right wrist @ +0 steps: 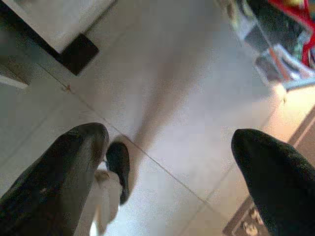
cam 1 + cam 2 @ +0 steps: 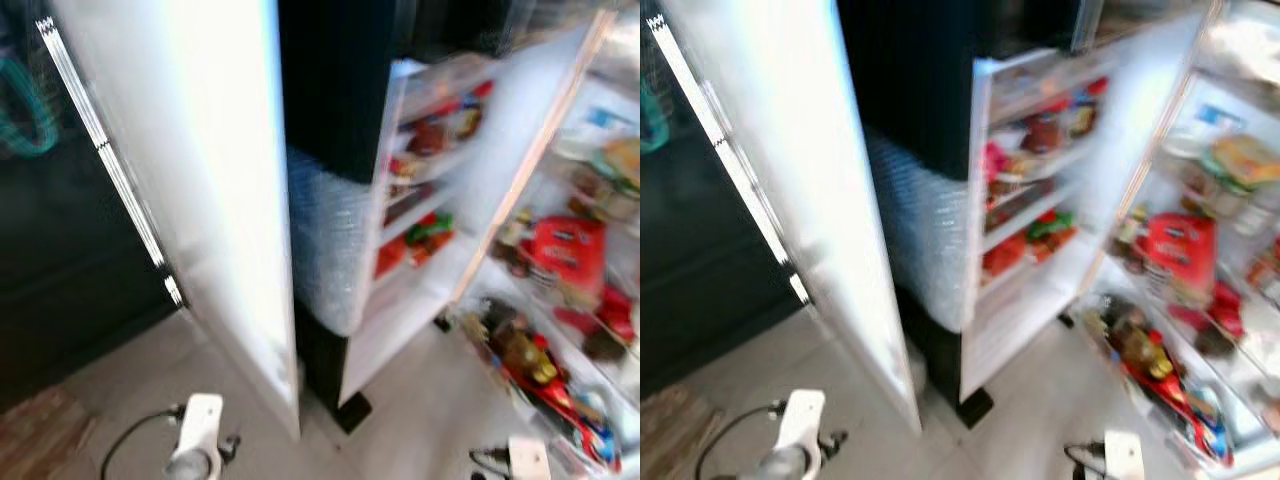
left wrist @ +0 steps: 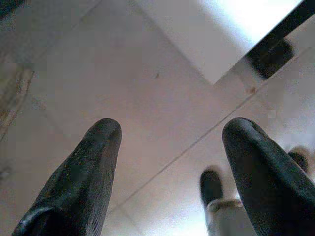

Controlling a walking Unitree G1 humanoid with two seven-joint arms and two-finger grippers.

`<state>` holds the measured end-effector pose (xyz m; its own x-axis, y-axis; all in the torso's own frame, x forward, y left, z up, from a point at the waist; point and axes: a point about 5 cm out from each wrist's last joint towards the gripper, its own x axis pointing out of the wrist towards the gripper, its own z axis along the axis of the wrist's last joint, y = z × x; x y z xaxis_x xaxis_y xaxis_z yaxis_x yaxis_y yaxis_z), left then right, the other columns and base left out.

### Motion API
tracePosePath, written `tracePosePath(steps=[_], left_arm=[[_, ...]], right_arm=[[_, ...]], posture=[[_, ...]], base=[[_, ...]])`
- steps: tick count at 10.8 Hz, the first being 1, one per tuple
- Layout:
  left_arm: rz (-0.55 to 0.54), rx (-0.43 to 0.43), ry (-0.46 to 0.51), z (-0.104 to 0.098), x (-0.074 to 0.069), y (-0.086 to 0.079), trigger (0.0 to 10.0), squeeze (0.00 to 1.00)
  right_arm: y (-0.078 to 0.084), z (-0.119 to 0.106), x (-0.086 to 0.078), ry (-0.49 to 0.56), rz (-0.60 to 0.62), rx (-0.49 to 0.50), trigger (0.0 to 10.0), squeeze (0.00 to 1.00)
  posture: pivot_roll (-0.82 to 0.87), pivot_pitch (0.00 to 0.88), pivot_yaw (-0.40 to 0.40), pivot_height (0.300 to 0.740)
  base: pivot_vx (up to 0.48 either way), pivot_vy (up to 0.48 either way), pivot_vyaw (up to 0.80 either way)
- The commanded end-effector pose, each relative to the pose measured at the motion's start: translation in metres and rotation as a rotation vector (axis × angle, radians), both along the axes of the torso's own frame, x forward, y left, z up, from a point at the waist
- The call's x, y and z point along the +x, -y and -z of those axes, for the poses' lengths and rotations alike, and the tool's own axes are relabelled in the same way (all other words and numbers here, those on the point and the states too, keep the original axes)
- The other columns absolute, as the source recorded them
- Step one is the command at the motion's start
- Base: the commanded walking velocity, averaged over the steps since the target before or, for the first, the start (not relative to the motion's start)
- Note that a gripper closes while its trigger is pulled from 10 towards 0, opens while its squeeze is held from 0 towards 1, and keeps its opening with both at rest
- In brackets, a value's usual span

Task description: Restocking fridge

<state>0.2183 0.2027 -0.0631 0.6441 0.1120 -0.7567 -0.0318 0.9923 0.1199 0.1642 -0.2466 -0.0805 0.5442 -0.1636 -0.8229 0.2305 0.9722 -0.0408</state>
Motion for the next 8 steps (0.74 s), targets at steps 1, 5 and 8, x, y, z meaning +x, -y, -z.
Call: tracePosePath(steps=[1,5,8], left_arm=[[-0.009,-0.001,-0.036,0.005,-0.008,0.0,10.0,0.0],[-0.011,0.002,-0.036,0.005,-0.007,-0.001,10.0,0.0],[-0.01,0.002,-0.037,0.004,-0.007,-0.001,10.0,0.0]], right_arm=[[0.005,0.0,-0.004,0.001,0.053,-0.014,10.0,0.0],[0.016,-0.002,-0.012,0.012,0.338,-0.208,10.0,0.0],[0.055,-0.022,-0.009,0.041,0.65,-0.377,10.0,0.0]], posture=[[0.08,0.0,0.009,0.74],[0.08,0.0,0.01,0.74],[0.07,0.0,0.011,0.74]], base=[[0.0,0.0,0.0],[0.0,0.0,0.0],[0.0,0.0,0.0]])
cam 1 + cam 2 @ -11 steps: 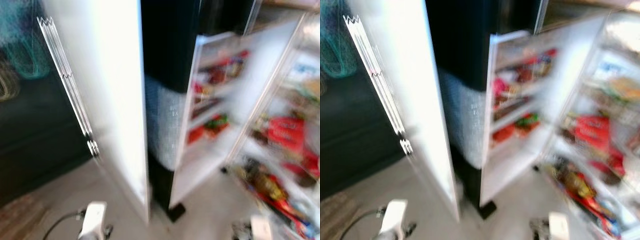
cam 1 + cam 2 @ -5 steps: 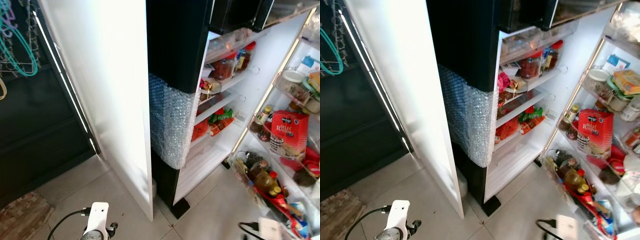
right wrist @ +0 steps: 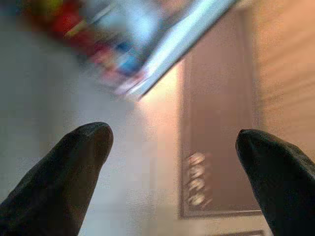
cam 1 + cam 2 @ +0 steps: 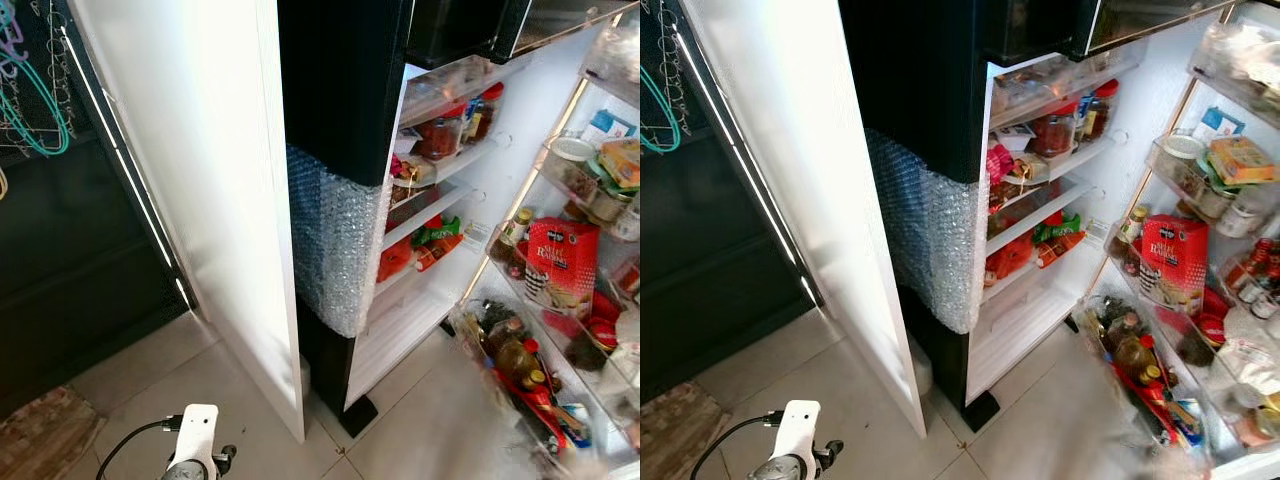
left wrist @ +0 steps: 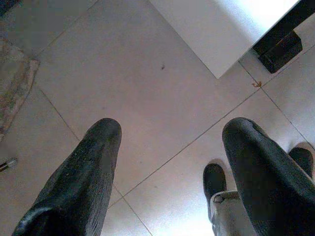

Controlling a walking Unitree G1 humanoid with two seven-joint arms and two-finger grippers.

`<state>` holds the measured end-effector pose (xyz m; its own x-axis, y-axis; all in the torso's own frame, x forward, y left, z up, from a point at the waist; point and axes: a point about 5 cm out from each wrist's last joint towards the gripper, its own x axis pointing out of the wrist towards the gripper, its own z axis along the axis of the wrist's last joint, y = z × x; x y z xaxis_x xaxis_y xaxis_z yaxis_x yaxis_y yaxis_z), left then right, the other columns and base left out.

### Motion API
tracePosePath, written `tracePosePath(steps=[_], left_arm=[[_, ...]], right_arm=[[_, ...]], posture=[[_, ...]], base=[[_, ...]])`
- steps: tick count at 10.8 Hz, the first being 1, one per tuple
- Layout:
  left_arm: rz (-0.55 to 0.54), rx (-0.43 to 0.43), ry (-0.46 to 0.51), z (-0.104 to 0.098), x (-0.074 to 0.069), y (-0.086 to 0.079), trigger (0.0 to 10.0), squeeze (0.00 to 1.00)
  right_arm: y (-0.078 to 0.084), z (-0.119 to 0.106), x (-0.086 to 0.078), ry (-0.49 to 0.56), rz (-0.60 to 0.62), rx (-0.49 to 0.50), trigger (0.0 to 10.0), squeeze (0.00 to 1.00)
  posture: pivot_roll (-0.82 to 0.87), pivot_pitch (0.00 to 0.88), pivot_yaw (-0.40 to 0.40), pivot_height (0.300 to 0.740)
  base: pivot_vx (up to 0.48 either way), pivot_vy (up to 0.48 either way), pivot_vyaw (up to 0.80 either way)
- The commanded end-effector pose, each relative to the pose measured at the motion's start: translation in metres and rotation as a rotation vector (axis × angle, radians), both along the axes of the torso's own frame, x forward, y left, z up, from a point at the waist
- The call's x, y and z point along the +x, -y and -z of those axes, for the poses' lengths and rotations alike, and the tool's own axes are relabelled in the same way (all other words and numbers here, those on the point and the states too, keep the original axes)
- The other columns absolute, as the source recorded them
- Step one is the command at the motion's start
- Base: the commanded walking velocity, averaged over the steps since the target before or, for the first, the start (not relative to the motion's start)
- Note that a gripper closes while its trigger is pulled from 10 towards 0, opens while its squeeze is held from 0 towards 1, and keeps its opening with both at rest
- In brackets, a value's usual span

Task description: Restocking fridge

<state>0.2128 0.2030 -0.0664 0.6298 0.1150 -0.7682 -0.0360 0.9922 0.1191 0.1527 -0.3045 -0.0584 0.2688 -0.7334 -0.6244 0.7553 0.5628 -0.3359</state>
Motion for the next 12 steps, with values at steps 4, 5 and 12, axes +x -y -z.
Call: tracePosePath(steps=[4,5,12], left_arm=[[-0.001,0.006,-0.018,0.001,-0.001,-0.001,10.0,0.0],[0.002,0.007,-0.02,0.001,-0.001,-0.001,10.0,0.0],[0.017,0.012,-0.025,0.002,-0.004,-0.002,10.0,0.0]], right_arm=[[0.027,-0.009,-0.019,-0.004,0.187,-0.092,10.0,0.0],[0.032,-0.011,-0.026,-0.017,0.254,-0.13,10.0,0.0],[0.05,-0.025,-0.031,-0.017,0.348,-0.255,10.0,0.0]], posture=[[0.07,0.0,0.012,0.74],[0.07,0.0,0.014,0.74],[0.05,0.0,0.021,0.74]], base=[[0.0,0.0,0.0],[0.0,0.0,0.0],[0.0,0.0,0.0]])
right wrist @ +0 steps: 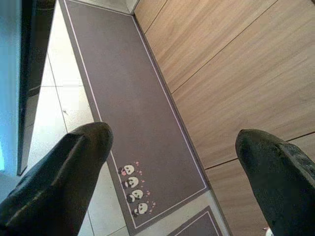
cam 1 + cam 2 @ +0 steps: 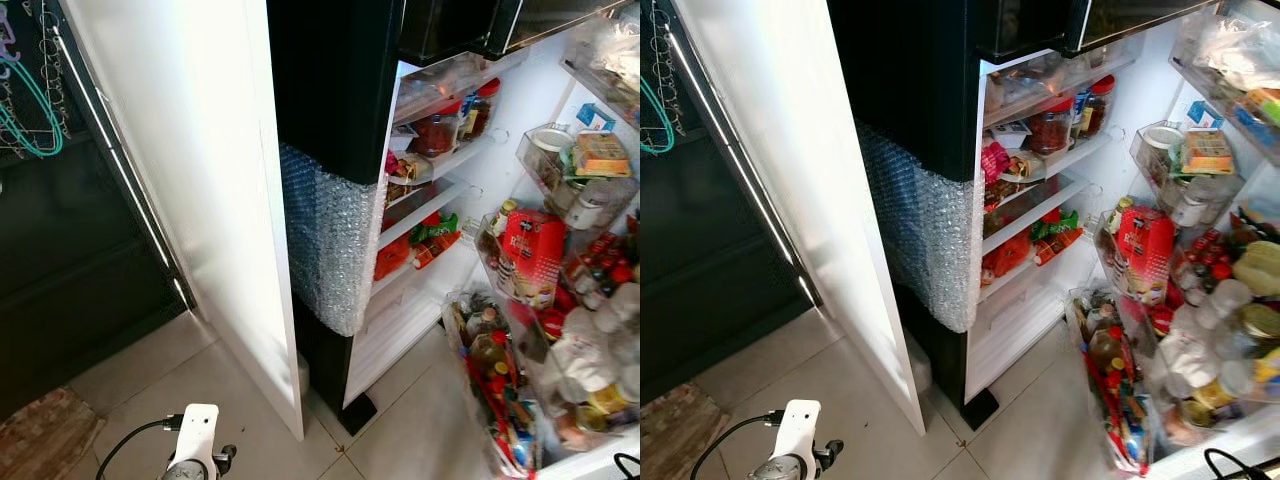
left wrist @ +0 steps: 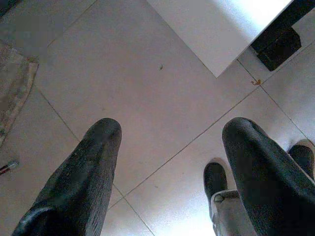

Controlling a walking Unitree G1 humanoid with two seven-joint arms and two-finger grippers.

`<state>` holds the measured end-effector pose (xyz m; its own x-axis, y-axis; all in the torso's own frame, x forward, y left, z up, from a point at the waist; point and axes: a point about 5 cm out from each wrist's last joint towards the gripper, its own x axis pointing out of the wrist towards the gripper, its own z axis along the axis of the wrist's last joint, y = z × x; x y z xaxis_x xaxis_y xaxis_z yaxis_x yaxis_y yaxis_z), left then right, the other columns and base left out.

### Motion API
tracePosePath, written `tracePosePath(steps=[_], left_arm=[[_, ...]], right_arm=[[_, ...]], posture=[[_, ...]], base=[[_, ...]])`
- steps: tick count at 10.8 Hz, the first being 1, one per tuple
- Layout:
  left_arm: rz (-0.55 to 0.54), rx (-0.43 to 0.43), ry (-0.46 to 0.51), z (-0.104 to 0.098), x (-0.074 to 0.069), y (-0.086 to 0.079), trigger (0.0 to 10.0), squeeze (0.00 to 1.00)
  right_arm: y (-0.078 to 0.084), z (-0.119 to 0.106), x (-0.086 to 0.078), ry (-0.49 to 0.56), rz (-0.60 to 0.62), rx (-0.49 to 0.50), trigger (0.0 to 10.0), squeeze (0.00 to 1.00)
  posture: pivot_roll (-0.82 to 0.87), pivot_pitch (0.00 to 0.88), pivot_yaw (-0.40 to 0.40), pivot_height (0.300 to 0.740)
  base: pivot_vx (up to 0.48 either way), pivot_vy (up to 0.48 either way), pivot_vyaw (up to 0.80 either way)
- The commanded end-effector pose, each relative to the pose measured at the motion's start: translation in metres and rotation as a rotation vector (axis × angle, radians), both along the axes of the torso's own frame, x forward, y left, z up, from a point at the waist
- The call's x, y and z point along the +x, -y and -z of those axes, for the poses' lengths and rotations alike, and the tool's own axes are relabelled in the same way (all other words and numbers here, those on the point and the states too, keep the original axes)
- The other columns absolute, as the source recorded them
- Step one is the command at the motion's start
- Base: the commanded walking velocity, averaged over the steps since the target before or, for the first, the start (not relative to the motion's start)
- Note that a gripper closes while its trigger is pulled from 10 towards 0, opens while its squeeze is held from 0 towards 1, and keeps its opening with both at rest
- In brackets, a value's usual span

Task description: Restocking fridge

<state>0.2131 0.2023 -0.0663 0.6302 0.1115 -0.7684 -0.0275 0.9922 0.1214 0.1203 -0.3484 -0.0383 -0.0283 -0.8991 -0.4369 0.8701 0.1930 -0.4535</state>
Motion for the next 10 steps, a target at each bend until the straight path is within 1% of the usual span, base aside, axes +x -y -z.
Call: tracePosePath(steps=[1,3,6,7,8,9,10], left_arm=[[0.01,0.01,-0.025,0.002,-0.004,-0.002,10.0,0.0],[0.01,0.009,-0.025,0.002,-0.004,-0.002,10.0,0.0],[0.009,0.012,-0.022,0.002,-0.003,-0.002,10.0,0.0],[0.006,0.011,-0.021,0.002,-0.003,-0.002,10.0,0.0],[0.004,0.01,-0.021,0.002,-0.003,-0.002,10.0,0.0],[0.003,0.01,-0.021,0.002,-0.003,-0.002,10.0,0.0],[0.004,0.009,-0.02,0.002,-0.003,-0.002,10.0,0.0]], right_arm=[[0.005,-0.005,0.003,0.017,0.004,-0.019,10.0,0.0],[0.004,-0.005,0.005,0.026,-0.004,-0.022,10.0,0.0],[0.006,-0.01,0.015,0.032,-0.037,-0.038,10.0,0.0],[0.004,-0.01,0.021,0.056,-0.072,-0.025,10.0,0.0],[-0.002,-0.01,0.034,0.118,-0.158,0.02,10.0,0.0],[-0.005,-0.011,0.041,0.129,-0.211,0.029,10.0,0.0],[-0.006,-0.012,0.044,0.128,-0.221,0.027,10.0,0.0]], posture=[[0.05,0.0,0.021,0.74],[0.05,0.0,0.02,0.74],[0.06,0.0,0.017,0.74],[0.06,0.0,0.016,0.74],[0.06,0.0,0.016,0.74],[0.06,0.0,0.016,0.74],[0.06,0.0,0.016,0.74]], base=[[0.0,0.0,0.0],[0.0,0.0,0.0],[0.0,0.0,0.0],[0.0,0.0,0.0],[0.0,0.0,0.0],[0.0,0.0,0.0],[0.0,0.0,0.0]])
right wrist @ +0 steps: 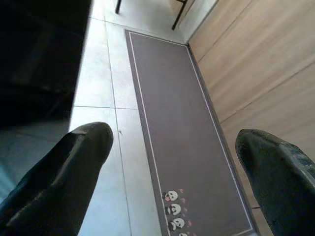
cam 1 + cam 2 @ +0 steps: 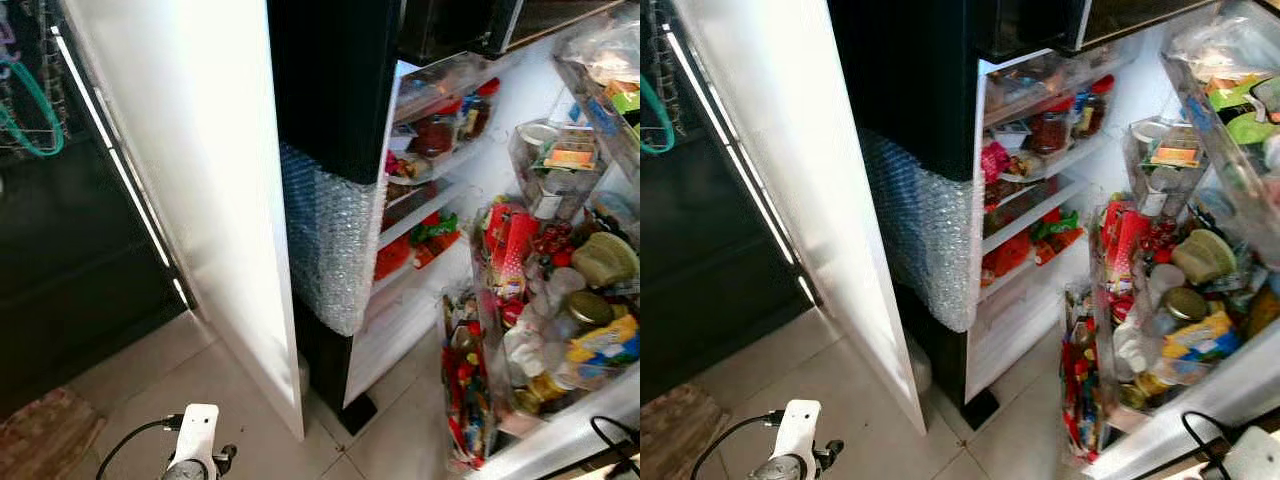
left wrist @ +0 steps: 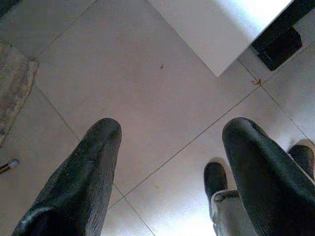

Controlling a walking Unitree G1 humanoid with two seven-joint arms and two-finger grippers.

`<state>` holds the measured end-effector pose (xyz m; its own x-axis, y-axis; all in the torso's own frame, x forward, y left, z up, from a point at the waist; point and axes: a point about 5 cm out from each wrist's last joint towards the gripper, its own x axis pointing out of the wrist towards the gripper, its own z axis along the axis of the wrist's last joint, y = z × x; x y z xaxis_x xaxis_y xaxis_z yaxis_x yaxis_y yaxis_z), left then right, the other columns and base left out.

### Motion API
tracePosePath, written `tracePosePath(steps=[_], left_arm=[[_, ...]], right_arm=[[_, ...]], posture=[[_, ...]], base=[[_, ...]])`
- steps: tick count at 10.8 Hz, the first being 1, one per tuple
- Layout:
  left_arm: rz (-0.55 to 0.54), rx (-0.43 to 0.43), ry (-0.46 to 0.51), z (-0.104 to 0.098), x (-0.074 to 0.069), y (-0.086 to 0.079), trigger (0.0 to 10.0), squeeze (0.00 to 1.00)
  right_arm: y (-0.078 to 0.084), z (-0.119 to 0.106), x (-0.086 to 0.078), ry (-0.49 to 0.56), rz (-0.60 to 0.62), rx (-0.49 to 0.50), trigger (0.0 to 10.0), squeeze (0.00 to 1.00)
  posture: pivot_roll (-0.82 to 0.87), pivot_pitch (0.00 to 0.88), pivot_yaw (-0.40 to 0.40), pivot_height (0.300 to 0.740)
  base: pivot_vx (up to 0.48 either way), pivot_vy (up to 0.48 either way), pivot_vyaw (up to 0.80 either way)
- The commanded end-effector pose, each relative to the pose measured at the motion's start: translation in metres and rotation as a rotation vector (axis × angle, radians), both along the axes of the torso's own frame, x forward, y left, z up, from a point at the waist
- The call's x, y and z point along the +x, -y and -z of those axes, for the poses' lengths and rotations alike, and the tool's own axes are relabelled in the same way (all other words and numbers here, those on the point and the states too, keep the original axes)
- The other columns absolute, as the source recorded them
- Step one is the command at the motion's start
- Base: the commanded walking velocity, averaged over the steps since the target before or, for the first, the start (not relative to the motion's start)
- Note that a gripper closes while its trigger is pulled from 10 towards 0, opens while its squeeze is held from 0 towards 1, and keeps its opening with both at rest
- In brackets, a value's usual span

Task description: Restocking fridge

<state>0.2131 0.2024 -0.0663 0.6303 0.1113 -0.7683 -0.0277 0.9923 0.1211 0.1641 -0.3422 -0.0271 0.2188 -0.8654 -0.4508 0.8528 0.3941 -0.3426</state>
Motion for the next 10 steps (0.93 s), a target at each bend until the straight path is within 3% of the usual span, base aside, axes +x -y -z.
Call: tracePosePath(steps=[1,4,6,8,10], left_arm=[[0.0,0.008,-0.019,0.002,-0.003,-0.002,10.0,0.0],[-0.007,0.006,-0.017,0.001,-0.002,-0.001,10.0,0.0],[-0.006,0.006,-0.017,0.001,-0.002,-0.001,10.0,0.0],[-0.001,0.004,-0.017,0.001,-0.002,-0.001,10.0,0.0],[-0.003,0.003,-0.016,0.001,-0.002,-0.001,10.0,0.0]], right_arm=[[-0.003,0.0,0.003,0.005,-0.019,0.006,10.0,0.0],[-0.01,0.001,0.011,-0.001,-0.089,0.008,10.0,0.0],[-0.02,0.005,0.02,0.032,-0.21,0.074,10.0,0.0],[-0.043,0.012,0.033,0.062,-0.406,0.177,10.0,0.0],[-0.054,0.017,0.033,0.051,-0.496,0.213,10.0,0.0]], posture=[[0.06,0.0,0.014,0.74],[0.06,0.0,0.012,0.74],[0.06,0.0,0.012,0.74],[0.07,0.0,0.01,0.74],[0.07,0.0,0.01,0.74]], base=[[0.0,0.0,0.0],[0.0,0.0,0.0],[0.0,0.0,0.0],[0.0,0.0,0.0],[0.0,0.0,0.0]])
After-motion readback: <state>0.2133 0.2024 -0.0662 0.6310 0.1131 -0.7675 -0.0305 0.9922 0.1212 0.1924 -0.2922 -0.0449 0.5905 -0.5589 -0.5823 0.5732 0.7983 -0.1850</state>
